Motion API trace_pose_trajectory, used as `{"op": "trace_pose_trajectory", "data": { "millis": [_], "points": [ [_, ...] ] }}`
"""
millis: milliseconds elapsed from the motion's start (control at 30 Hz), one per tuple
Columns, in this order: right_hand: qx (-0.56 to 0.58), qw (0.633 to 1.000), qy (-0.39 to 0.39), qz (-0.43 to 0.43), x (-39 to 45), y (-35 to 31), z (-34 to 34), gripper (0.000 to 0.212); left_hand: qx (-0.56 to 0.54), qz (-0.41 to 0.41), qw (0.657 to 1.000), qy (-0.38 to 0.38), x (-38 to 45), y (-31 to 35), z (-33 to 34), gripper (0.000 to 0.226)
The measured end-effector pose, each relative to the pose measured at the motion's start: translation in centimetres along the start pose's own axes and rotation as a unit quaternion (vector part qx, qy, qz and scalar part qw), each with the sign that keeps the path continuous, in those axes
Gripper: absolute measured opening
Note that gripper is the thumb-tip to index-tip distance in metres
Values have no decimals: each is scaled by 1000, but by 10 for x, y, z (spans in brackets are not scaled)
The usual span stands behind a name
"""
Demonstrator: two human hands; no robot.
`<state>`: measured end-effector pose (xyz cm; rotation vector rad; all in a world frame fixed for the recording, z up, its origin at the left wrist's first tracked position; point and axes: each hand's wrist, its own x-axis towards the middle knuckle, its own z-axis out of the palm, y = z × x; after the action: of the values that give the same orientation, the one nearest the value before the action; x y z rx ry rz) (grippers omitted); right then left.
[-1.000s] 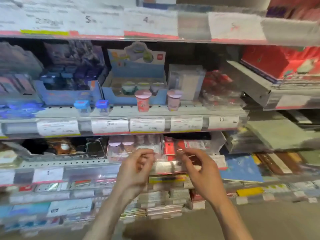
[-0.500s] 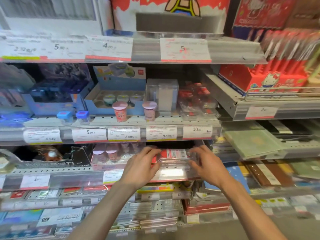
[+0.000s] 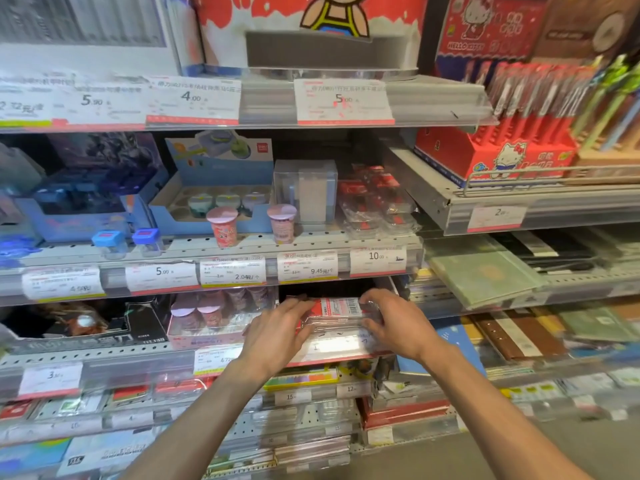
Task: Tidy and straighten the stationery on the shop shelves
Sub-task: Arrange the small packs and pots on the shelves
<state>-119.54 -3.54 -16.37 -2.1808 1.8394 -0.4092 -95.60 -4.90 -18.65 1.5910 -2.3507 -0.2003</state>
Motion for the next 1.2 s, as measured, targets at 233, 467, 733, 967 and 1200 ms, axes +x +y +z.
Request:
{"op": "trace_pose_trajectory", "data": {
  "millis": [233,467,733,967,1200],
  "points": [
    [-8,1000,22,-20,-11,0,-9,31,-10,25,999,39,-8,-4,-5,48],
    [-17,999,3,-45,-35,-13,-38,38,-4,119,988,103,-31,-8,-28,52],
    [9,995,8,-103,-67,-36,-82,31,-10,199,967,160,-59,0,-85,43],
    [60,987,84,-120,-81,-52,-125,27,-18,264,934,242,-40,17,-135,42],
    [113,969,196,-97,-78,-51,-136,30,-11,263,930,257,7,36,-160,42]
  ]
}}
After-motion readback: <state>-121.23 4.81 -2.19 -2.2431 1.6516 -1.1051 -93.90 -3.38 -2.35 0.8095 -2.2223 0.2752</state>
